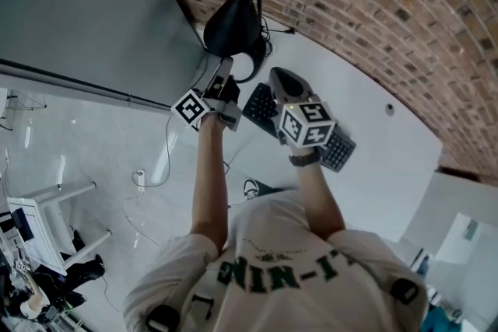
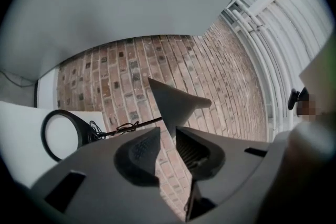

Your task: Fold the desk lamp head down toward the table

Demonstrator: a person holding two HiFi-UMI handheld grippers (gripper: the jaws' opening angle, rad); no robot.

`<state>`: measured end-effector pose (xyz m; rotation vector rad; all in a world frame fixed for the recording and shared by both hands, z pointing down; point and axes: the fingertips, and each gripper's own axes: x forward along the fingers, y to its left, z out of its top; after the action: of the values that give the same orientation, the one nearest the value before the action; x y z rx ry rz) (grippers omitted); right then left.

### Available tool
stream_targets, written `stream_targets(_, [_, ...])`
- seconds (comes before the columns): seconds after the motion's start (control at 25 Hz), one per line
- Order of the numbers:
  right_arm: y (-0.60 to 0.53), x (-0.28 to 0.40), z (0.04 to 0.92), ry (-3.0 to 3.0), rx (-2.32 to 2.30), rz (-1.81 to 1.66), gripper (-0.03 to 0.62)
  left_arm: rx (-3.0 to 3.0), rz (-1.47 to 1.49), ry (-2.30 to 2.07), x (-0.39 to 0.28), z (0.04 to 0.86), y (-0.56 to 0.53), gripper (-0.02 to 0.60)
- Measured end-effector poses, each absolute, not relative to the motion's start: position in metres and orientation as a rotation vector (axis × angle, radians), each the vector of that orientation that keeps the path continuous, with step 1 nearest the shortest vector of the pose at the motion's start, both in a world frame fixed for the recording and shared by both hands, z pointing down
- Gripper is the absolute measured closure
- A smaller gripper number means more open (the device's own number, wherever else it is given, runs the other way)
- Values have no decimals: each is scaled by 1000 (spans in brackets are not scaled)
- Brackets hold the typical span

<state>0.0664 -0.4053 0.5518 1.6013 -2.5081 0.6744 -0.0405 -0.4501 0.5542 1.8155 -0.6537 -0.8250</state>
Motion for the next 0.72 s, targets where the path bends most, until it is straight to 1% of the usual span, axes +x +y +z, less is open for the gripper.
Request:
stream_targets(0.12, [-403, 57, 541, -2530, 1593, 658, 591, 1831, -752, -729, -51, 554, -430, 509])
stream_targets(0.24, [-398, 45, 529, -2571, 1576, 624, 589, 1948, -550, -939, -77, 561, -409, 509])
stream_targets(0.4, [-386, 27, 510, -2612, 1553, 561, 591, 2099, -417, -1103, -102, 545, -383, 512])
stream_targets(0.72, [-352, -11, 466, -2693, 1506, 350, 591, 2314, -223, -1546, -150, 478, -330, 574])
